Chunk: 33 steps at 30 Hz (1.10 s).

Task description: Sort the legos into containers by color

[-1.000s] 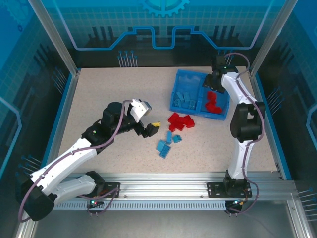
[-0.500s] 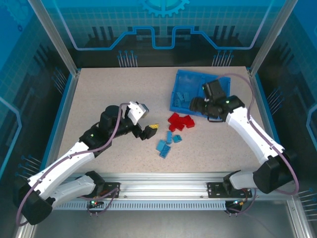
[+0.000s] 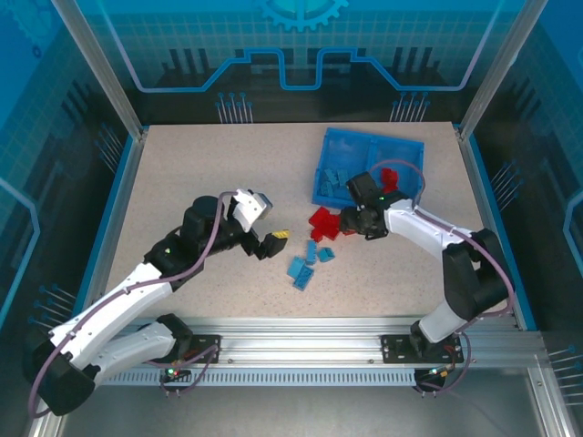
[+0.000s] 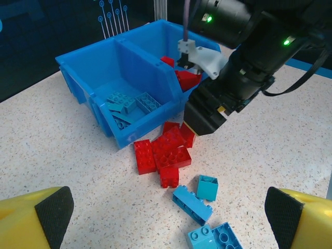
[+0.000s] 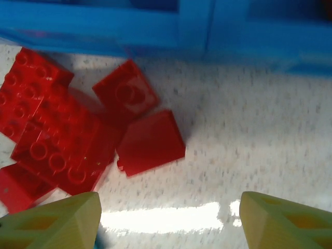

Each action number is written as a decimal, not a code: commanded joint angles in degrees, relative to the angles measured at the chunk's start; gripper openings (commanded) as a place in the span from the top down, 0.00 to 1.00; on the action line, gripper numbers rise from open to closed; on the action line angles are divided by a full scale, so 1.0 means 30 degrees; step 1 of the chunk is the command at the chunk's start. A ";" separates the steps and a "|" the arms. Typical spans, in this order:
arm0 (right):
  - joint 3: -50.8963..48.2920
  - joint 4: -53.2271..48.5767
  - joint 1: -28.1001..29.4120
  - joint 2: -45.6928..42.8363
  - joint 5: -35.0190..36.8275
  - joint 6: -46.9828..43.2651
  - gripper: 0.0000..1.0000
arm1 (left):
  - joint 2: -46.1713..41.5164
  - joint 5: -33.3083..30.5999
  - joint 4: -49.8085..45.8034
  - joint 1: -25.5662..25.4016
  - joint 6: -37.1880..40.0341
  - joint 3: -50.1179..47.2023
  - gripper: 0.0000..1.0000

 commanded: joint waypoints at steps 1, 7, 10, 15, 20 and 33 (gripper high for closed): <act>0.0147 0.2109 -0.0441 0.0962 -0.0266 -0.2965 0.30 | -0.0479 -0.0345 -0.0455 0.0157 0.0248 -0.0325 0.01; 0.2151 0.0998 -0.0509 0.3595 -0.2702 -0.3605 0.33 | -0.0623 -0.0587 -0.0405 0.0177 0.0189 -0.0512 0.01; 0.2507 0.0827 -0.0530 0.4201 -0.2756 -0.3720 0.34 | -0.0734 -0.0660 -0.0485 0.0164 0.0216 -0.0543 0.01; 0.3116 0.0178 -0.0618 0.4769 -0.2749 -0.4199 0.39 | -0.0955 -0.0911 -0.0497 0.0172 0.0305 -0.0717 0.01; 0.2820 -0.0938 -0.0647 0.4735 -0.1976 -0.3753 0.44 | -0.0880 -0.0969 -0.0355 0.0163 0.0308 -0.0695 0.01; 0.2826 -0.1377 -0.0765 0.4333 -0.1476 -0.3441 0.58 | -0.0594 -0.0472 -0.0362 0.0176 0.0323 -0.0598 0.01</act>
